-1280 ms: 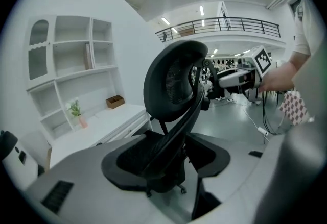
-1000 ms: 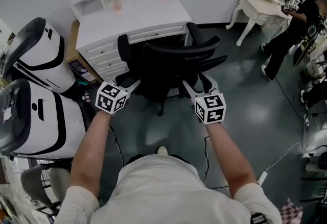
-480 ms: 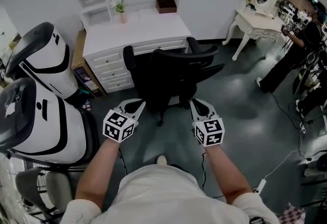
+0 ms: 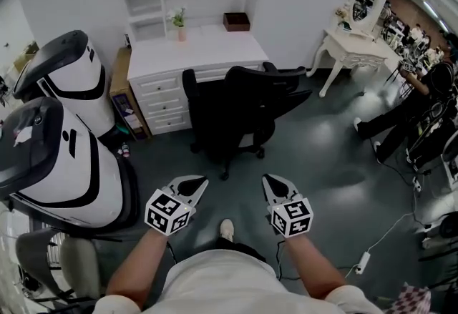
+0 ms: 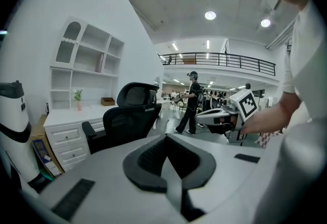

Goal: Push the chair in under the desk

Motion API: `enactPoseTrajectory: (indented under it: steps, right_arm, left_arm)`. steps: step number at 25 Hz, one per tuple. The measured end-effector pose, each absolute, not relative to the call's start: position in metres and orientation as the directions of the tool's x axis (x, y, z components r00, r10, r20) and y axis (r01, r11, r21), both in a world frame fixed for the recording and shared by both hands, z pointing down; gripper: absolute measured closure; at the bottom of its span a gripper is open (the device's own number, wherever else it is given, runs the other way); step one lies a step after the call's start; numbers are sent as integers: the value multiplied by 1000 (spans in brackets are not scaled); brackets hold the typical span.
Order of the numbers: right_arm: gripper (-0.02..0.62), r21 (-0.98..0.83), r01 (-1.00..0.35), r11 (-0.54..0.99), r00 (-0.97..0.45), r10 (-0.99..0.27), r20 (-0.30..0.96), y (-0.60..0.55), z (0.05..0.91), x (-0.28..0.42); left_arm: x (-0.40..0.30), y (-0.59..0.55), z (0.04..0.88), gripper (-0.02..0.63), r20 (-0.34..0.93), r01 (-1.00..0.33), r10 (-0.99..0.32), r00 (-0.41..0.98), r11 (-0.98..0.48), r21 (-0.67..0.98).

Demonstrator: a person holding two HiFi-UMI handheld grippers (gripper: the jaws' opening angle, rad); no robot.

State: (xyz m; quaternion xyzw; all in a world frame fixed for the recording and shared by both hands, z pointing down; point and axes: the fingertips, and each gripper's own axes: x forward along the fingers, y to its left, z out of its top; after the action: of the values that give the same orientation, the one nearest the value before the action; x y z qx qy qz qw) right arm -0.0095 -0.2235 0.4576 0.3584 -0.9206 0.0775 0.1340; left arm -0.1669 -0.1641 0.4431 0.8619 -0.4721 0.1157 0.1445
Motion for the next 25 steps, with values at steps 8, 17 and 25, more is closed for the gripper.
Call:
enactPoseTrajectory:
  steps: [8,17,25]
  right_arm:
    - [591,-106,-628,771,-752,-566,337,-111,468,-1]
    - [591,-155,-522,839,-830,-457,319,-58,462,22]
    - [591,-140,-450,882,-864,-392,315,-25,457,96]
  left_arm:
    - [-137,-68,446,611,351,-809,-731,585,-556,191]
    - [-101,-16,444,611,359,-823,-742,566,-530,202]
    - [-18,16,438,611,335,-846,-777,533,-484,224]
